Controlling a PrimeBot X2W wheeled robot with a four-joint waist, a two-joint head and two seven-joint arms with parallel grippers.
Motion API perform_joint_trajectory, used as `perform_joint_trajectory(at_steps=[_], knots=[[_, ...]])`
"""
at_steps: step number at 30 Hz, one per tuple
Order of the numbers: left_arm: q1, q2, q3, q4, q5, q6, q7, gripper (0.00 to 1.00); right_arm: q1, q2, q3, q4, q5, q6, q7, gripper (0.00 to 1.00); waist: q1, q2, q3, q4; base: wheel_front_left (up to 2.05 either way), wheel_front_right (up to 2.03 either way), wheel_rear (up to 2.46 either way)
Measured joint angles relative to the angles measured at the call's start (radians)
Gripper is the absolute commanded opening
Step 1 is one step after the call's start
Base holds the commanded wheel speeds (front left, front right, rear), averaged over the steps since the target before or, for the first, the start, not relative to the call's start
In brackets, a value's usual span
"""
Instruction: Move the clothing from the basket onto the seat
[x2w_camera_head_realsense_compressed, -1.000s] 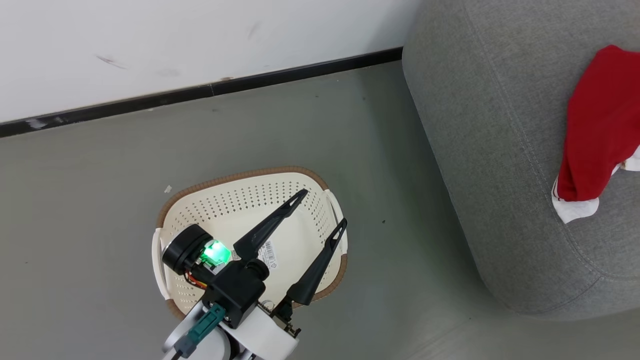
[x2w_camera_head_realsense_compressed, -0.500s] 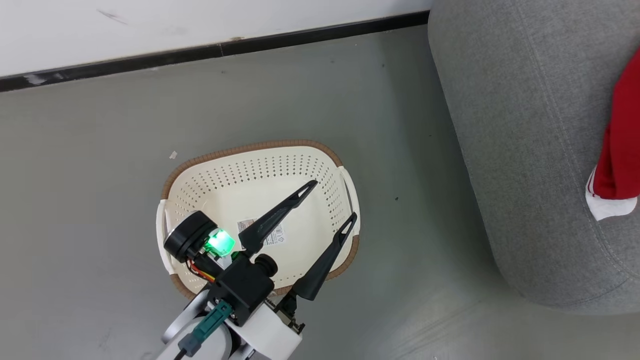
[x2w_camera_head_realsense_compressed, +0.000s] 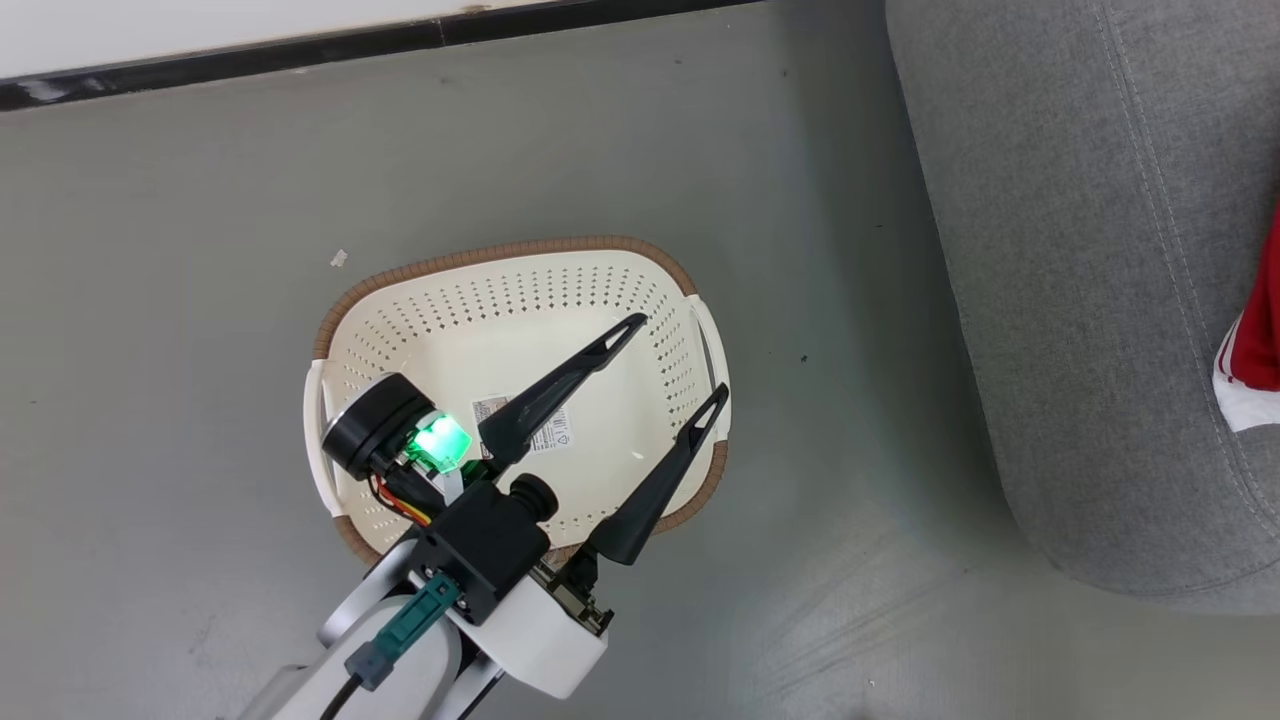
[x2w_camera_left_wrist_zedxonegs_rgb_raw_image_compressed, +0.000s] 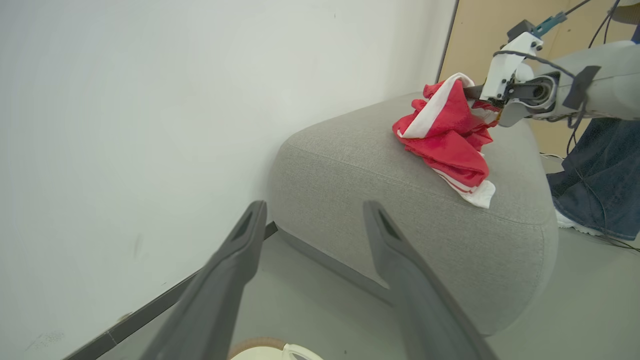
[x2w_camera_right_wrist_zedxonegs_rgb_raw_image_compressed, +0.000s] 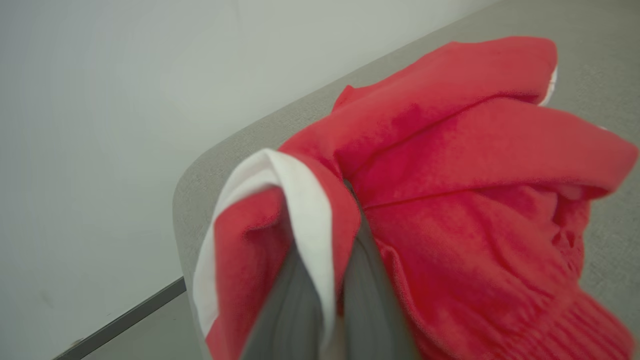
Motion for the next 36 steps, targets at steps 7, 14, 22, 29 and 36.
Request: perform_joint_trajectory(at_steps=[7,14,22,29,36], knots=[[-0.013,0.005,0.012,0.005,0.001,-0.006,-0.013,1.0,-0.017,0.033,0.026,-0.046,0.032,0.0,-0.017,1.0,0.0,0.0,0.017,-0.026,0.0,0.0,0.0],[-0.021,0.005,0.013,0.024,0.0,-0.014,-0.023,1.0,-0.006,0.048,0.087,-0.097,0.034,0.0,-0.024,1.0,0.0,0.0,0.009,-0.058,0.0,0.0,0.0],[-0.024,0.005,0.018,0.048,-0.002,-0.014,-0.041,1.0,0.073,0.051,0.15,-0.181,0.043,0.0,-0.028,1.0,0.0,0.0,-0.016,-0.095,0.0,0.0,0.0],[-0.024,0.004,0.028,0.07,-0.011,-0.014,-0.049,1.0,0.141,0.048,0.18,-0.258,0.043,0.0,-0.034,1.0,0.0,0.0,-0.044,-0.128,0.0,0.0,0.0],[-0.021,0.005,0.073,0.098,-0.024,-0.002,-0.066,1.0,0.171,0.045,0.216,-0.353,0.052,0.0,-0.035,1.0,0.0,0.0,-0.084,-0.156,0.0,0.0,0.0]])
